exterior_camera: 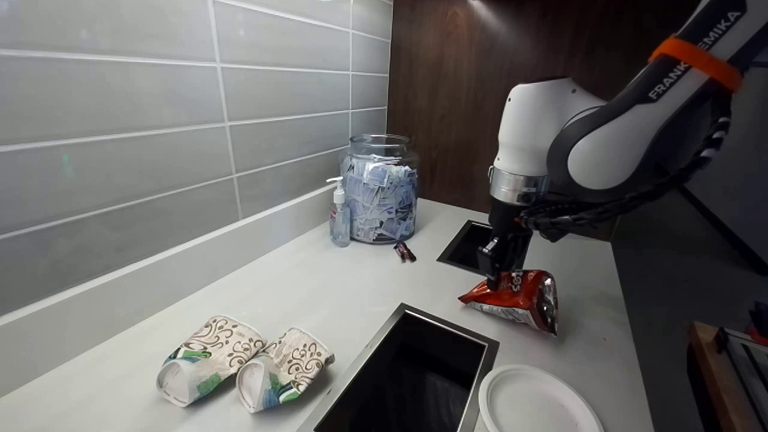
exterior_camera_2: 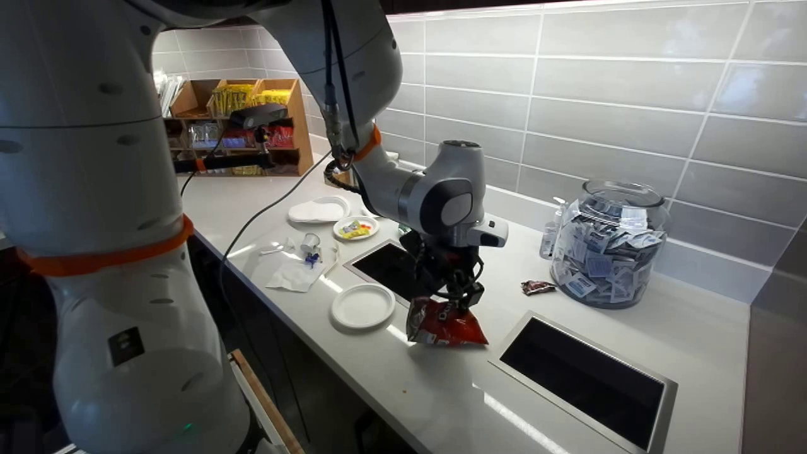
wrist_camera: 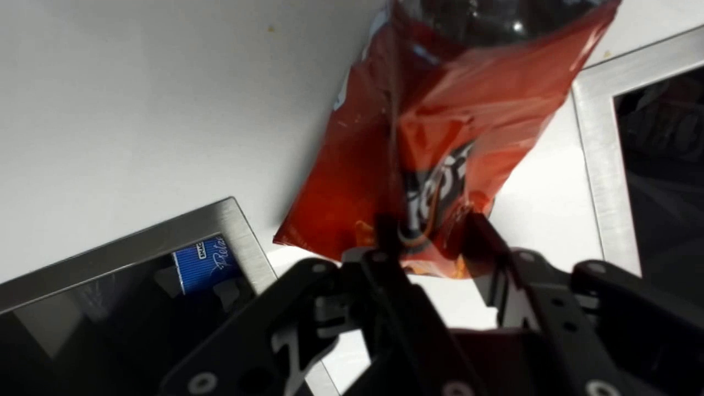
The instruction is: Pour the Doritos onto the white plate then throw the packet in the trash chute on the left.
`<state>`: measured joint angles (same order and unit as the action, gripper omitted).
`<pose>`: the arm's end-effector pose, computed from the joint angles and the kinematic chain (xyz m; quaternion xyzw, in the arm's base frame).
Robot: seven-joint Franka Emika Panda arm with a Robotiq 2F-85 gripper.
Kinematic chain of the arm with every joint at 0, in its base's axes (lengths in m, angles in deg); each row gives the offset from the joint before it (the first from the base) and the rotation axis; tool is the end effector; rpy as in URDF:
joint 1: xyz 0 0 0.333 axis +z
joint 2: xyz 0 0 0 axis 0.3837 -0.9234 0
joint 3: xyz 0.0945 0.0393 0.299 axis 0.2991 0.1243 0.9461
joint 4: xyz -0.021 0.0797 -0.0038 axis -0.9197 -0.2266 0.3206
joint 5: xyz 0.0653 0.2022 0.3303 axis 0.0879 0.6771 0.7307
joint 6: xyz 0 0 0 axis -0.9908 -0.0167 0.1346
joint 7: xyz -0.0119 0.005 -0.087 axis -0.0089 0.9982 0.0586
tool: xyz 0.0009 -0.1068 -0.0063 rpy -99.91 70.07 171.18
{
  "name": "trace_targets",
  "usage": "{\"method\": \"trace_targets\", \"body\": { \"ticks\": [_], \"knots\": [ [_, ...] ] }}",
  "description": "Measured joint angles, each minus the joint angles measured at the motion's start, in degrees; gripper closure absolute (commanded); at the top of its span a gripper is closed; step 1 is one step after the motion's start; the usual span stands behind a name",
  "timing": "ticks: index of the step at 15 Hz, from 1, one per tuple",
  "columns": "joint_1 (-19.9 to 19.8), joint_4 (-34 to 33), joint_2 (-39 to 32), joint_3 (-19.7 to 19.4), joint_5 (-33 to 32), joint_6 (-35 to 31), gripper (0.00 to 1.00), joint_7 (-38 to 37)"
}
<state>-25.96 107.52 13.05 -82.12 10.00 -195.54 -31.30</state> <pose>0.4669 -0.0277 0.2424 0.9881 -0.1510 0.0155 0.0267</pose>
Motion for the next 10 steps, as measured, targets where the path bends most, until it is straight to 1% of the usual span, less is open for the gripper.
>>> {"method": "trace_targets", "body": {
  "ticks": [1, 2, 7, 10],
  "knots": [
    [0.02, -0.19, -0.30, -0.05, 0.26, 0.00, 0.99, 0.12],
    [0.03, -0.35, -0.53, -0.06, 0.85, 0.00, 1.00, 0.48],
    [0.06, -0.72, -0.60, -0.05, 5.84, 0.00, 1.00, 3.64],
    [0.05, -0.78, 0.17, 0.05, 11.77, 0.01, 1.00, 7.68]
  ]
}}
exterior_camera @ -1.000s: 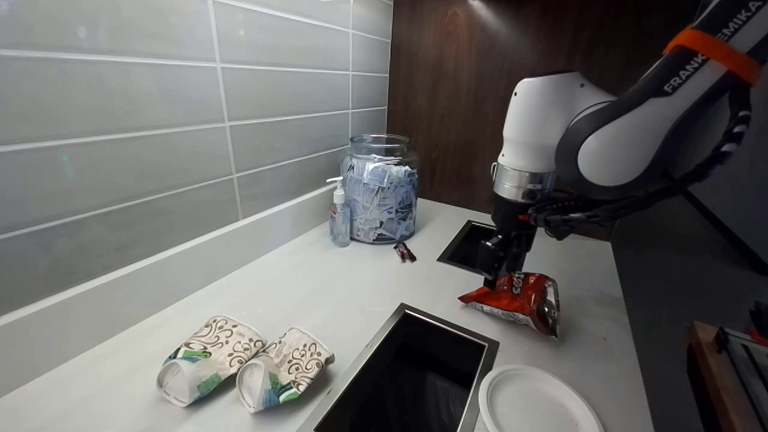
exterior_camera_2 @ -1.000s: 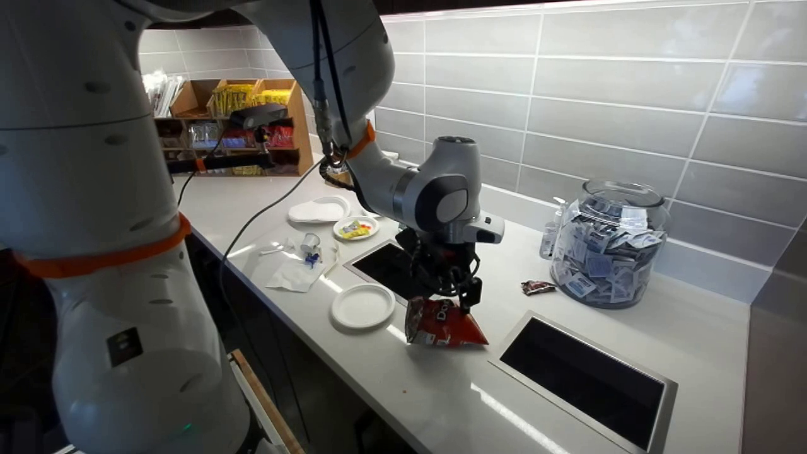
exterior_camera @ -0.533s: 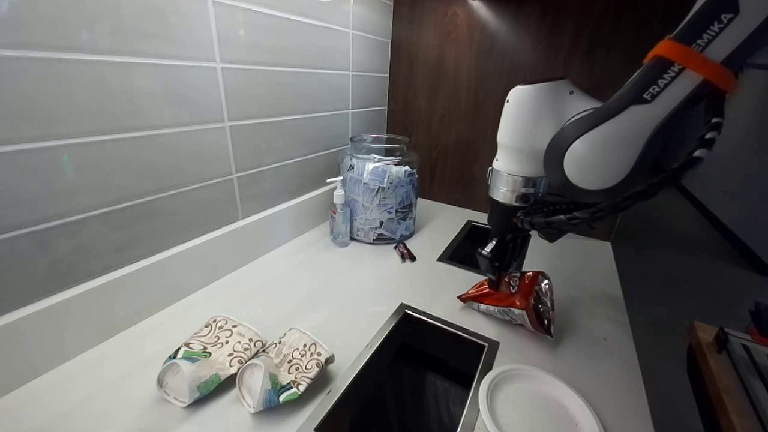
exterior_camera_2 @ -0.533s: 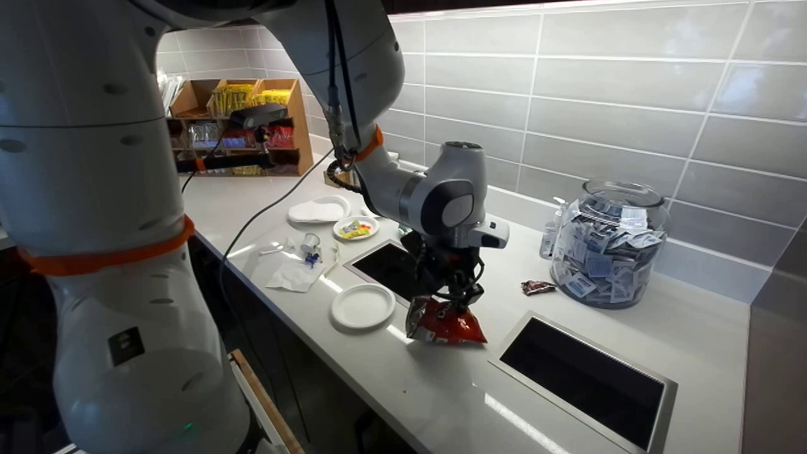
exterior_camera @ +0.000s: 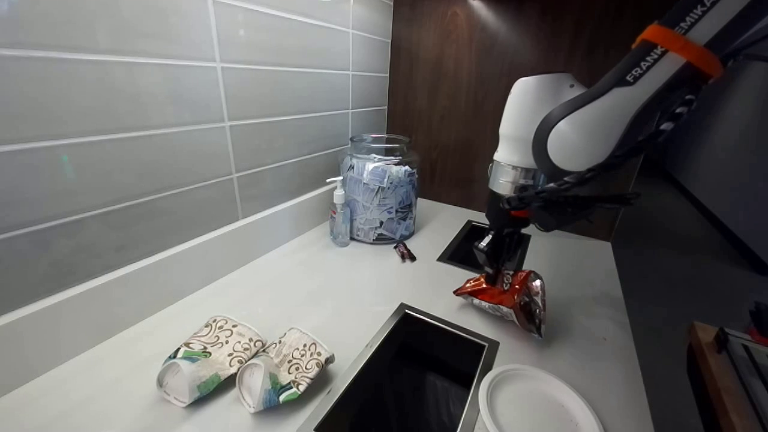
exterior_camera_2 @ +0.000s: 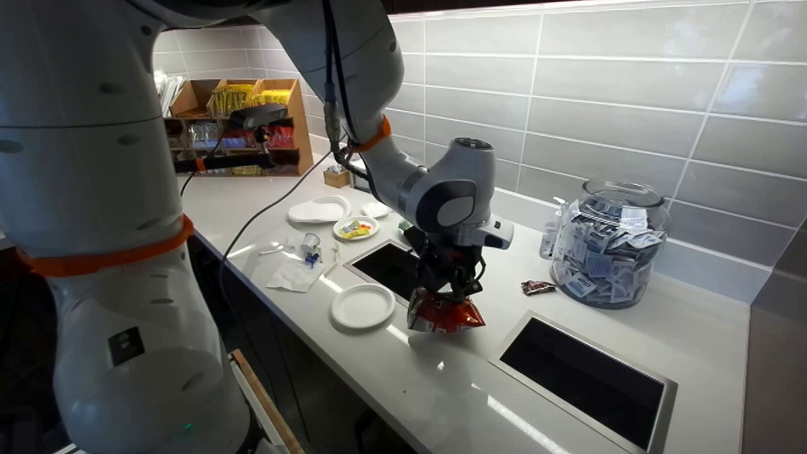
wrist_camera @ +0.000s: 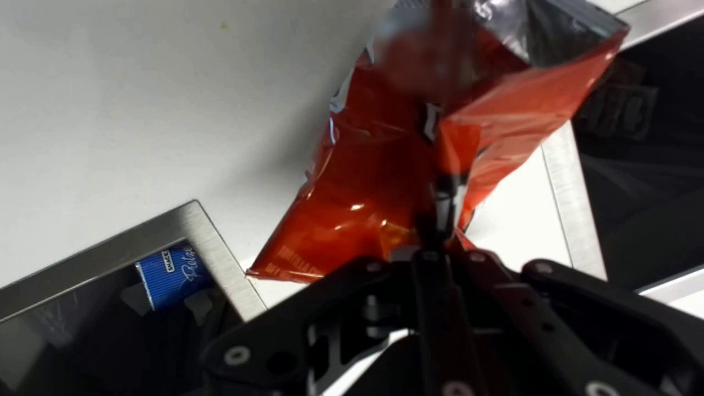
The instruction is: Pour the Doritos onto the white plate then throw the packet in the trash chute on the left.
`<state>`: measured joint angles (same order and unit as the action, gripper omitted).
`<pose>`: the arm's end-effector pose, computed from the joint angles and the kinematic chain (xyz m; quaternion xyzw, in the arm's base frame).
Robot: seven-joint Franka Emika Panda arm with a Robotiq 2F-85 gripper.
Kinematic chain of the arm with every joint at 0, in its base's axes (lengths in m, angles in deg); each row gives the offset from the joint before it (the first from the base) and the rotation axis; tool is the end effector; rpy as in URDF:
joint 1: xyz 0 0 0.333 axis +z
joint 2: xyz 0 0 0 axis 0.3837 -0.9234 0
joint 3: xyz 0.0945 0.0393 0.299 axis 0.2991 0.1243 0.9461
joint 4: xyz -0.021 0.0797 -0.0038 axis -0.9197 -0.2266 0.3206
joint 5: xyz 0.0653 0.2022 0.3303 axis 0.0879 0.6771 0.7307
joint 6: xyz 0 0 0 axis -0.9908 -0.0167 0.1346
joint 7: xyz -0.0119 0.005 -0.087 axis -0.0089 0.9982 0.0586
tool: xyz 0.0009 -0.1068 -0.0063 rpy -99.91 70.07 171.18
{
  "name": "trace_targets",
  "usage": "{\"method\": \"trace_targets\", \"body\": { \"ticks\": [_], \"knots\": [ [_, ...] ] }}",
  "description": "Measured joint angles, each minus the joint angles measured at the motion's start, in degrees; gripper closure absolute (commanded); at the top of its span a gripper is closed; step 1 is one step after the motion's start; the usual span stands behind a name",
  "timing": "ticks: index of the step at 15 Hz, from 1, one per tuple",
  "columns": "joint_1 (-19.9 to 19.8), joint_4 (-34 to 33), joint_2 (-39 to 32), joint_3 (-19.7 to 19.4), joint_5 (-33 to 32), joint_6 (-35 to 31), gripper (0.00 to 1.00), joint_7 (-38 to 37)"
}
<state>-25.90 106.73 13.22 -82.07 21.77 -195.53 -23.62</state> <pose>0.4723 -0.0325 0.2487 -0.9846 0.1722 -0.0185 0.0233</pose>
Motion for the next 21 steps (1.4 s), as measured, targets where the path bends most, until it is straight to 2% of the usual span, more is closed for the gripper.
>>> {"method": "trace_targets", "body": {
  "ticks": [3, 6, 12, 14, 21],
  "knots": [
    [-0.01, 0.35, 2.01, 0.79, 9.59, 0.26, 1.00, 7.66],
    [0.40, 1.70, 5.56, 2.06, 21.16, 0.88, 1.00, 18.50],
    [5.18, 7.42, 13.79, 2.13, 41.84, 0.84, 0.99, 41.05],
    [6.12, 9.12, 15.76, 2.17, 44.92, 0.84, 0.99, 45.09],
    [6.89, 9.81, 16.72, 2.00, 45.34, 0.84, 1.00, 47.03]
  ]
}}
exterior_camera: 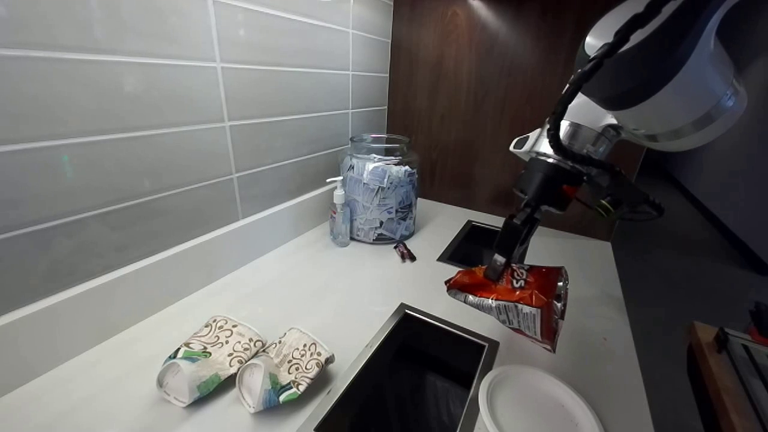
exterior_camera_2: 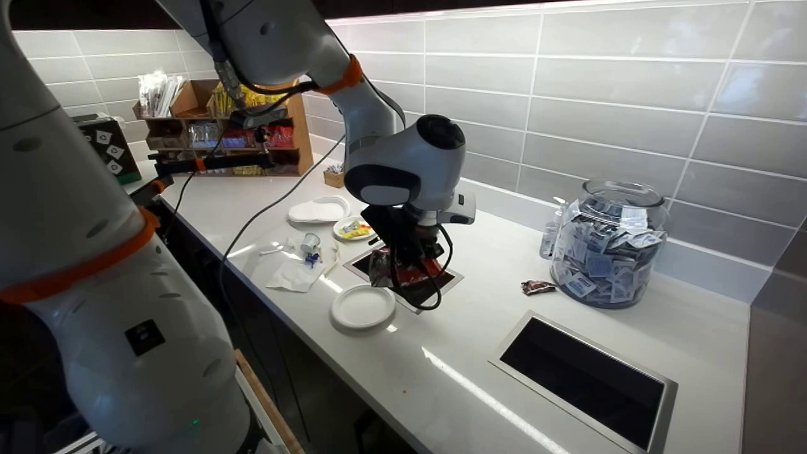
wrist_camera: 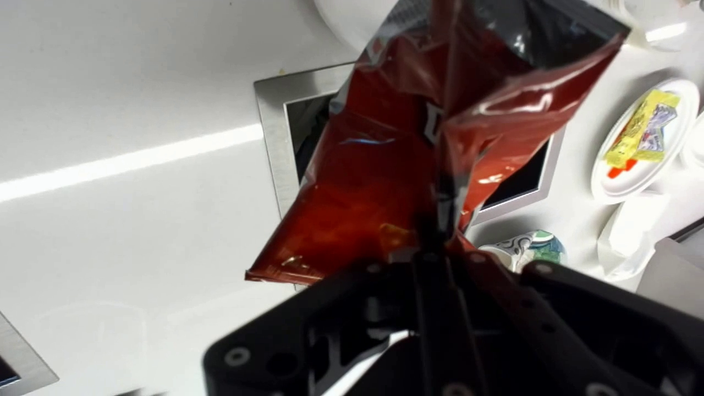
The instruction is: Pour the Doritos onto the white plate then throw the packet in the trash chute on the left.
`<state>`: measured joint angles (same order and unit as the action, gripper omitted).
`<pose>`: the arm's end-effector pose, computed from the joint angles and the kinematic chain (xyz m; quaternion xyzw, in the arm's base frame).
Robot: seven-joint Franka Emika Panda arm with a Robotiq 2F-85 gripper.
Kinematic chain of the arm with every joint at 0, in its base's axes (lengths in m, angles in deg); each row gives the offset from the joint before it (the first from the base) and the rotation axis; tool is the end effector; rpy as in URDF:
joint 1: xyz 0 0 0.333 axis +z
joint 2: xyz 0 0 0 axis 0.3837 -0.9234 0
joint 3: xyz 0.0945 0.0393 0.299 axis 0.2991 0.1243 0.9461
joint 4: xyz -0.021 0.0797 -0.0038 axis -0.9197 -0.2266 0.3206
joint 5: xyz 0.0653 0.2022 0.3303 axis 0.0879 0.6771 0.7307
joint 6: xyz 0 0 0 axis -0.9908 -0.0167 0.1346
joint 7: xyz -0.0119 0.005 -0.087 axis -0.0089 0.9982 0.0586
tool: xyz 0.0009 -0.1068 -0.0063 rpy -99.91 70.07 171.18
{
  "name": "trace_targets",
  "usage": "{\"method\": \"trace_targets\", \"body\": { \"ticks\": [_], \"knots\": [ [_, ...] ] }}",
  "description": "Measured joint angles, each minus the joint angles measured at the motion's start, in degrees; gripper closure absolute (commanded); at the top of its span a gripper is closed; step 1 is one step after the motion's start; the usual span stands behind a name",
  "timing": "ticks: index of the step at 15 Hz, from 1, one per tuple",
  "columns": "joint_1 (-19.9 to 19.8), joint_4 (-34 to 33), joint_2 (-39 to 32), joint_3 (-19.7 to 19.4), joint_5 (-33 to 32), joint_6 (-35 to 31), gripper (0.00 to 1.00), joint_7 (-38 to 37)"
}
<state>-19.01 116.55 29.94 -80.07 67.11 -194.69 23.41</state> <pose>0.4166 0.0192 0.3078 -0.9698 0.0204 -0.1253 0.2081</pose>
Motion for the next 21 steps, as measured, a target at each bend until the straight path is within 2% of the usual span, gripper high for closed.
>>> {"method": "trace_targets", "body": {
  "ticks": [3, 6, 10, 16, 21],
  "knots": [
    [2.23, 0.26, 0.27, 0.20, 4.33, 0.08, 1.00, 7.20],
    [4.85, 1.43, 1.63, -0.06, 13.37, 0.85, 1.00, 18.94],
    [6.36, 4.41, 4.54, -0.98, 23.17, 2.77, 1.00, 34.73],
    [5.56, 4.29, 4.48, -2.16, 32.48, 9.74, 1.00, 56.44],
    [2.48, 4.29, 3.09, -2.17, 33.98, 17.97, 1.00, 67.93]
  ]
}}
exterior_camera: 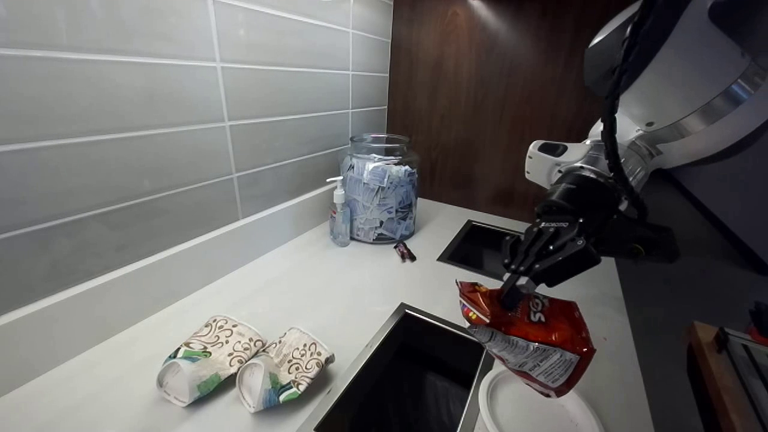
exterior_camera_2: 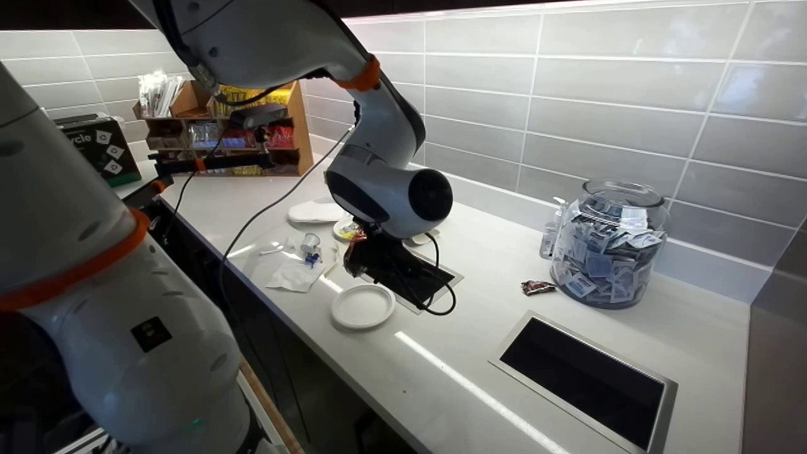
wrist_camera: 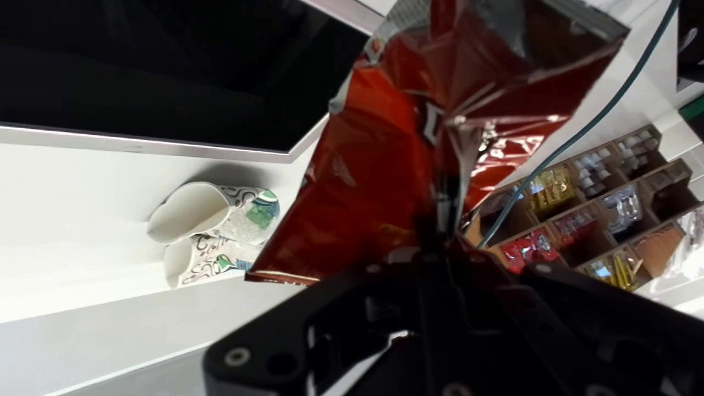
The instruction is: Pour the Doritos onto the white plate then throw the packet in the trash chute on the left.
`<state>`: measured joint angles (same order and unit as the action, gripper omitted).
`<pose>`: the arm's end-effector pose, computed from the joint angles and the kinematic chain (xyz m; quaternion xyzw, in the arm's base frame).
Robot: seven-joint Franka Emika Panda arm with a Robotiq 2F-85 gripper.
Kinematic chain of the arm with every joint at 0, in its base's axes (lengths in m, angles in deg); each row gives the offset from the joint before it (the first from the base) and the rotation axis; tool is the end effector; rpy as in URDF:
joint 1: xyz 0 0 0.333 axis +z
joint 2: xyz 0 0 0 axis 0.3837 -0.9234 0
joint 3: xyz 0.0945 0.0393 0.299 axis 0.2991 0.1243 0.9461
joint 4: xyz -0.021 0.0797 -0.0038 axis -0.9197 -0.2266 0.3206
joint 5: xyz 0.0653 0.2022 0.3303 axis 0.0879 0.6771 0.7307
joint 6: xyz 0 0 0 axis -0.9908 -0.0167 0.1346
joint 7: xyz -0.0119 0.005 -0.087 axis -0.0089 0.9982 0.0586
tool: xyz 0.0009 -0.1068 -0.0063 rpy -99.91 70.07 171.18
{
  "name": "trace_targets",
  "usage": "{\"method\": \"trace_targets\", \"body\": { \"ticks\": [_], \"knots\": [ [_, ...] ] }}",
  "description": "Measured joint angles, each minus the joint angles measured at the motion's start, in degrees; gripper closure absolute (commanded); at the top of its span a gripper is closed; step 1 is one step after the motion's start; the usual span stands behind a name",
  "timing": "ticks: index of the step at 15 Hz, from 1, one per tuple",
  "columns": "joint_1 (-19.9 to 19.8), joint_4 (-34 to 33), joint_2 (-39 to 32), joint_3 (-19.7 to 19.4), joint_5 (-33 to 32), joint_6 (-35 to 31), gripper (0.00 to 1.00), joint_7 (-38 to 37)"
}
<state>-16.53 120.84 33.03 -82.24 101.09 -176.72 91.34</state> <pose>0.3746 0.0559 0.2893 -0.8349 -0.3083 -0.2929 0.3494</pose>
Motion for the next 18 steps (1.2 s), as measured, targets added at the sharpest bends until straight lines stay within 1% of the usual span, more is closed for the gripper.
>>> {"method": "trace_targets", "body": {
  "ticks": [2, 4, 12, 14, 18],
  "knots": [
    [-1.27, 0.00, -0.73, 0.00, 0.00, 2.23, 0.99, 3.29],
    [-2.13, 0.00, -1.34, 0.01, 0.00, 2.66, 0.99, 5.01],
    [-2.74, -0.07, -1.69, 0.28, -0.59, 3.24, 1.00, 6.26],
    [-3.38, -0.13, -1.68, 0.00, -0.94, 6.45, 1.00, 9.15],
    [-5.69, -0.13, -1.70, -1.46, -2.35, 15.64, 1.00, 16.46]
  ]
}}
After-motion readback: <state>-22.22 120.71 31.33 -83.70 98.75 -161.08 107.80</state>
